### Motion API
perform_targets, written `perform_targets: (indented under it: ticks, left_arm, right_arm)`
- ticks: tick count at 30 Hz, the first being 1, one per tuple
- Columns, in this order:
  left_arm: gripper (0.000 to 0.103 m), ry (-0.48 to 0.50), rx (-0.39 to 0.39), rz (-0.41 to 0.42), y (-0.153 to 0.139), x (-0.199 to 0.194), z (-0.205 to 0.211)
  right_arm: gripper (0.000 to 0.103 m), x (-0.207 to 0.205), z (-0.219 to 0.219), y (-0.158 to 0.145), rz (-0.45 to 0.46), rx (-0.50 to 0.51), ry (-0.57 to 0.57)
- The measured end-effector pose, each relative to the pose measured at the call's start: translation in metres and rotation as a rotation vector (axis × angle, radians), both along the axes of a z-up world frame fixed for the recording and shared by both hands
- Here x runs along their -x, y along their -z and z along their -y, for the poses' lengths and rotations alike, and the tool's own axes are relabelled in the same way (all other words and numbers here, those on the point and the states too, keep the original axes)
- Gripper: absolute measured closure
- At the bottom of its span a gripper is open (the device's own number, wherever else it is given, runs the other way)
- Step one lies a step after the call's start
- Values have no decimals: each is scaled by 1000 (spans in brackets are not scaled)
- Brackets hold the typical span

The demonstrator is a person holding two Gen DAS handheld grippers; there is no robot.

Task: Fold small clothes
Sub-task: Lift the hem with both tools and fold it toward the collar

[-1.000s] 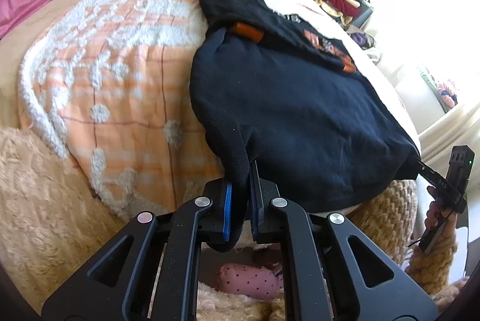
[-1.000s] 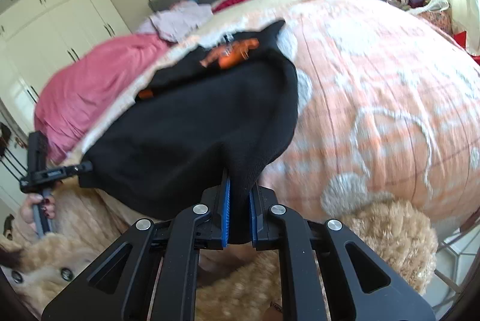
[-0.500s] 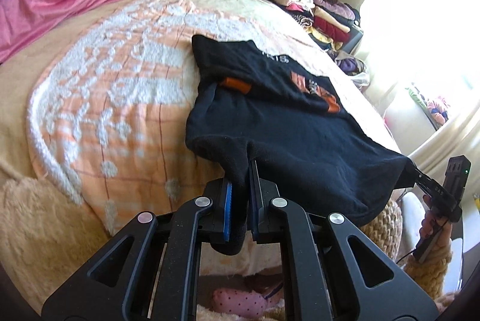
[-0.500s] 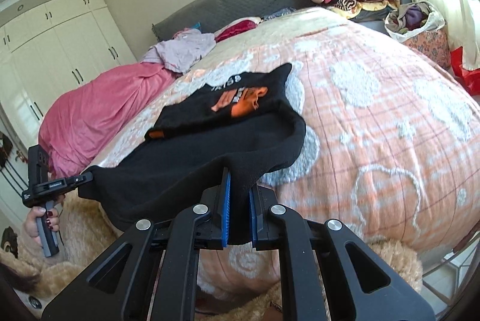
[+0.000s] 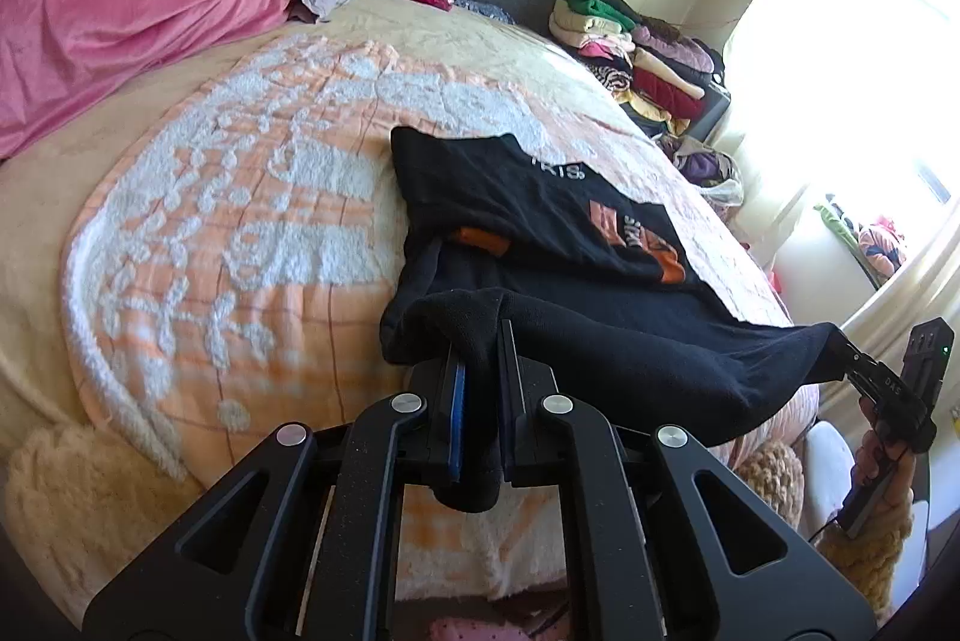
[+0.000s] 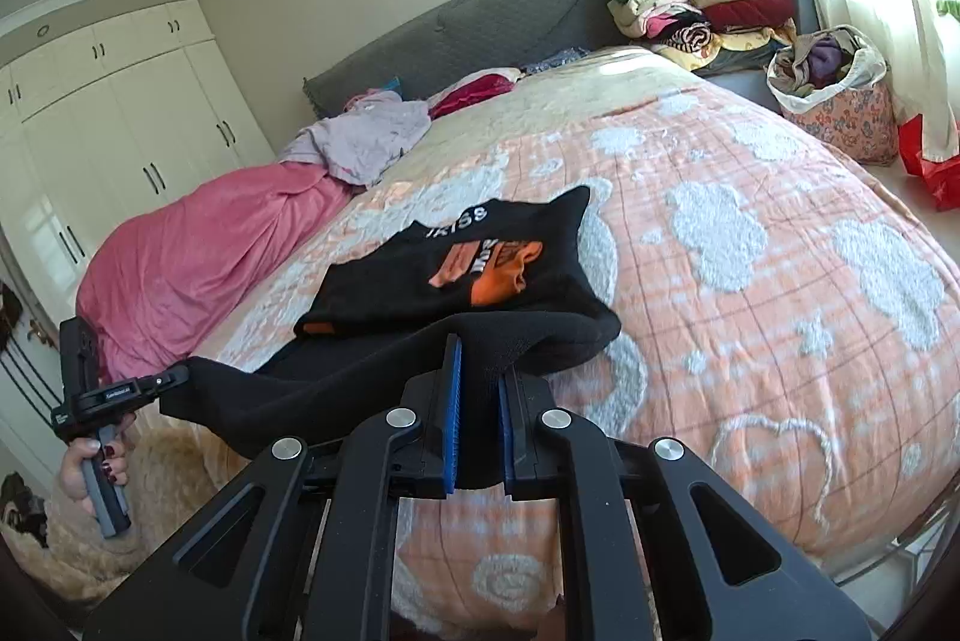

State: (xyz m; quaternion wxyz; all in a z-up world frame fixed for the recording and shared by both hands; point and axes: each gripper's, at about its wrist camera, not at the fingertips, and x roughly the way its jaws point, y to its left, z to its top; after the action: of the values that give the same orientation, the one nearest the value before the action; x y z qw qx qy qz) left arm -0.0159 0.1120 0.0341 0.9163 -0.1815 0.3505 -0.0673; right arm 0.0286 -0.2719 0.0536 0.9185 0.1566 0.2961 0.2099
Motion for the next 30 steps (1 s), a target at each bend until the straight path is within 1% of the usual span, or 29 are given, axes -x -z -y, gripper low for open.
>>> perform_targets:
  ticks: [6,19,30]
  left_arm:
    - [100,-17,0,23,-8,-14,-3]
    - [100,-16,-19,75,-30,-48,-2]
    - [100,-21,-21,90,-39,-78,-4]
  right_arm:
    - [94,-9,2,-7,19,0,13]
    - [94,-43,-4,-19,38,57,49]
    - [94,-73,-11,-28,45,74,66]
